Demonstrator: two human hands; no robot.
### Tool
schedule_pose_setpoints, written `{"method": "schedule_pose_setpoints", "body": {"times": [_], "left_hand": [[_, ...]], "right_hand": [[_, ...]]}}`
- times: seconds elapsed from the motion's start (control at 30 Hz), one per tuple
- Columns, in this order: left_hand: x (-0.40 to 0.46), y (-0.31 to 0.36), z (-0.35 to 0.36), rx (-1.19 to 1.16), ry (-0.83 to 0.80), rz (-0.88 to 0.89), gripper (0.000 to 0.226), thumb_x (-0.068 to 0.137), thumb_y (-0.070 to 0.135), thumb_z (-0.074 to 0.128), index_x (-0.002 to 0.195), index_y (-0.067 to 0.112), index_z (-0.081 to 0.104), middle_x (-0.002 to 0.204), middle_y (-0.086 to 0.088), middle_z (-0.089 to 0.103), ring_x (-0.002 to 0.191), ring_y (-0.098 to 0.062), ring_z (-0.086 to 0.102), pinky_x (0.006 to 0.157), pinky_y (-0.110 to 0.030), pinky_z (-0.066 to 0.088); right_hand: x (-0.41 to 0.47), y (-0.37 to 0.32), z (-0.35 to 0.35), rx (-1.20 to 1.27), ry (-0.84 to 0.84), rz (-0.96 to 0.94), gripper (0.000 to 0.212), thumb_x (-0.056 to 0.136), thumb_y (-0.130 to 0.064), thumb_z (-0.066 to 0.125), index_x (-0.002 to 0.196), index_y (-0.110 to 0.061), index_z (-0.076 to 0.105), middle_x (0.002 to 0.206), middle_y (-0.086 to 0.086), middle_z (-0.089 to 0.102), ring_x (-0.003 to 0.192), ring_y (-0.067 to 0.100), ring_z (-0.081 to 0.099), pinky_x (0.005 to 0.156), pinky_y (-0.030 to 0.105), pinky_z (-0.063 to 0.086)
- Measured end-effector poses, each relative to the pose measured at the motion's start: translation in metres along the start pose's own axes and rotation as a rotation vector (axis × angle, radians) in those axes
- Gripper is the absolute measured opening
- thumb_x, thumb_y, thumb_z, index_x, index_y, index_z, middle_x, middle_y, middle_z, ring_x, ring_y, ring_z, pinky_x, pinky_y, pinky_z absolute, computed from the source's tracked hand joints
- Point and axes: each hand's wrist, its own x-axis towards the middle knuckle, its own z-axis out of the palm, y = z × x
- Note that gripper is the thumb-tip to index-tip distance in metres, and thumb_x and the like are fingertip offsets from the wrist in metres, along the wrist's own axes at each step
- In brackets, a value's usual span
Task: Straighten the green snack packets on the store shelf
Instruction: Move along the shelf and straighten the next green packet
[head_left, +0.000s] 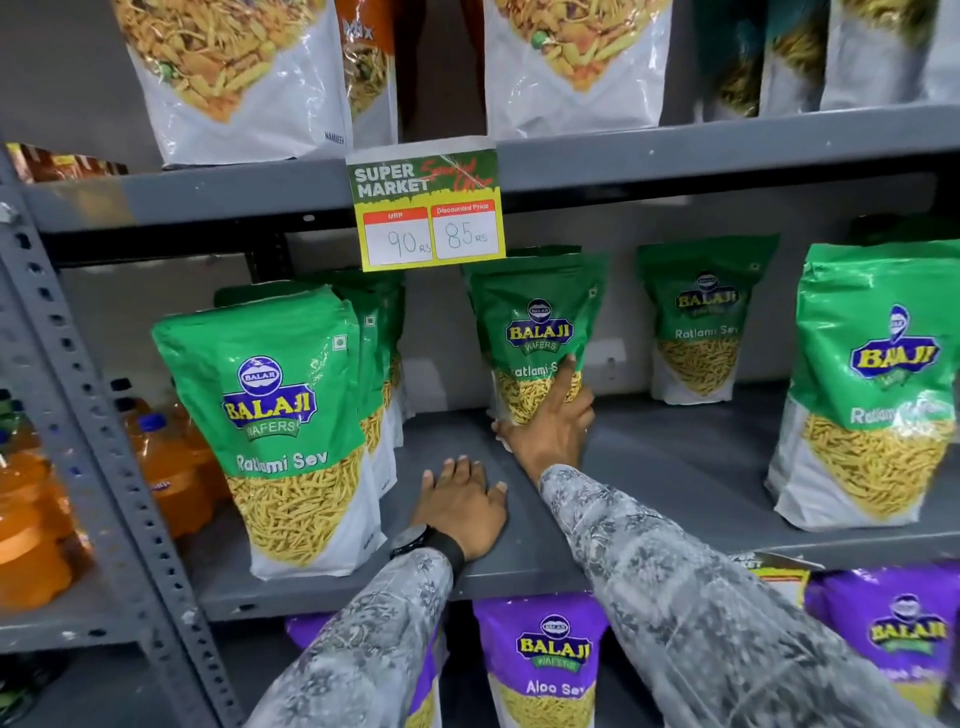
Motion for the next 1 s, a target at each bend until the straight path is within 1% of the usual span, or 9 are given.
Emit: {"method": "schedule_pose_setpoints", "body": {"times": [0.17, 0.27, 0.37, 0.47, 0.57, 0.7, 0.8, 0.9, 1.0], "left_hand": [[-0.002, 0.0, -0.004, -0.017, 0.016, -0.01, 0.063, 0.106, 0.038, 0.022, 0.161, 0.008, 0.026, 0.173, -0.012, 0.021, 0.161, -0.028, 0.017, 0.131, -0.051, 0.009], [-0.003, -0.001, -0.004, -0.016, 0.007, -0.014, 0.062, 0.105, 0.037, 0.023, 0.16, 0.008, 0.029, 0.173, -0.012, 0.022, 0.16, -0.029, 0.019, 0.131, -0.051, 0.011], [-0.002, -0.001, -0.003, 0.012, 0.017, -0.014, 0.06, 0.105, 0.038, 0.025, 0.156, 0.008, 0.036, 0.169, -0.014, 0.029, 0.158, -0.03, 0.025, 0.129, -0.054, 0.016], [-0.002, 0.0, -0.002, 0.033, 0.023, -0.019, 0.057, 0.104, 0.037, 0.026, 0.15, 0.007, 0.042, 0.164, -0.015, 0.037, 0.154, -0.032, 0.03, 0.126, -0.056, 0.02], [-0.002, 0.001, -0.003, 0.018, 0.001, -0.028, 0.058, 0.105, 0.037, 0.025, 0.153, 0.008, 0.039, 0.168, -0.013, 0.031, 0.158, -0.031, 0.025, 0.128, -0.055, 0.016], [-0.003, 0.001, -0.003, 0.015, -0.005, -0.025, 0.059, 0.105, 0.038, 0.024, 0.154, 0.009, 0.037, 0.17, -0.012, 0.028, 0.158, -0.03, 0.023, 0.128, -0.056, 0.015], [-0.002, 0.0, -0.002, 0.014, -0.005, -0.031, 0.058, 0.105, 0.038, 0.025, 0.153, 0.009, 0.039, 0.169, -0.012, 0.03, 0.158, -0.03, 0.024, 0.128, -0.056, 0.015], [0.0, 0.0, -0.001, 0.032, 0.006, -0.021, 0.057, 0.103, 0.037, 0.026, 0.148, 0.007, 0.044, 0.162, -0.015, 0.038, 0.152, -0.033, 0.033, 0.124, -0.059, 0.021], [-0.001, -0.002, 0.001, 0.064, 0.007, -0.014, 0.059, 0.101, 0.038, 0.023, 0.144, 0.007, 0.048, 0.156, -0.017, 0.044, 0.147, -0.036, 0.038, 0.12, -0.062, 0.026]], "right_hand": [[-0.024, 0.006, -0.031, 0.021, -0.039, -0.018, 0.155, 0.061, -0.045, 0.1, 0.165, -0.024, -0.013, 0.144, 0.023, 0.027, 0.124, 0.044, 0.04, 0.103, 0.056, 0.05], [-0.054, 0.013, -0.061, 0.046, -0.009, -0.043, 0.16, 0.052, -0.052, 0.101, 0.164, -0.025, -0.01, 0.14, 0.021, 0.032, 0.122, 0.043, 0.04, 0.106, 0.053, 0.044], [-0.083, 0.023, -0.092, 0.047, -0.021, -0.069, 0.162, 0.048, -0.059, 0.099, 0.163, -0.025, -0.009, 0.138, 0.018, 0.034, 0.122, 0.041, 0.038, 0.11, 0.053, 0.038], [-0.109, 0.028, -0.115, 0.05, 0.0, -0.099, 0.162, 0.045, -0.065, 0.098, 0.163, -0.026, -0.006, 0.137, 0.019, 0.034, 0.121, 0.04, 0.038, 0.11, 0.054, 0.037], [-0.127, 0.033, -0.128, 0.045, 0.017, -0.132, 0.159, 0.047, -0.067, 0.096, 0.163, -0.023, -0.004, 0.135, 0.018, 0.034, 0.119, 0.036, 0.036, 0.11, 0.054, 0.035], [-0.137, 0.034, -0.137, 0.049, 0.029, -0.134, 0.158, 0.049, -0.069, 0.094, 0.164, -0.024, -0.005, 0.136, 0.018, 0.034, 0.117, 0.032, 0.033, 0.109, 0.053, 0.035], [-0.14, 0.03, -0.139, 0.038, 0.028, -0.116, 0.159, 0.048, -0.073, 0.092, 0.164, -0.025, -0.005, 0.138, 0.018, 0.033, 0.118, 0.037, 0.038, 0.107, 0.055, 0.039], [-0.142, 0.03, -0.141, 0.045, -0.002, -0.094, 0.16, 0.047, -0.076, 0.09, 0.164, -0.028, -0.008, 0.143, 0.017, 0.03, 0.123, 0.041, 0.039, 0.108, 0.056, 0.039], [-0.146, 0.036, -0.145, 0.117, -0.036, -0.108, 0.155, 0.051, -0.079, 0.086, 0.164, -0.037, -0.012, 0.157, 0.019, 0.017, 0.14, 0.045, 0.03, 0.117, 0.06, 0.034]]}}
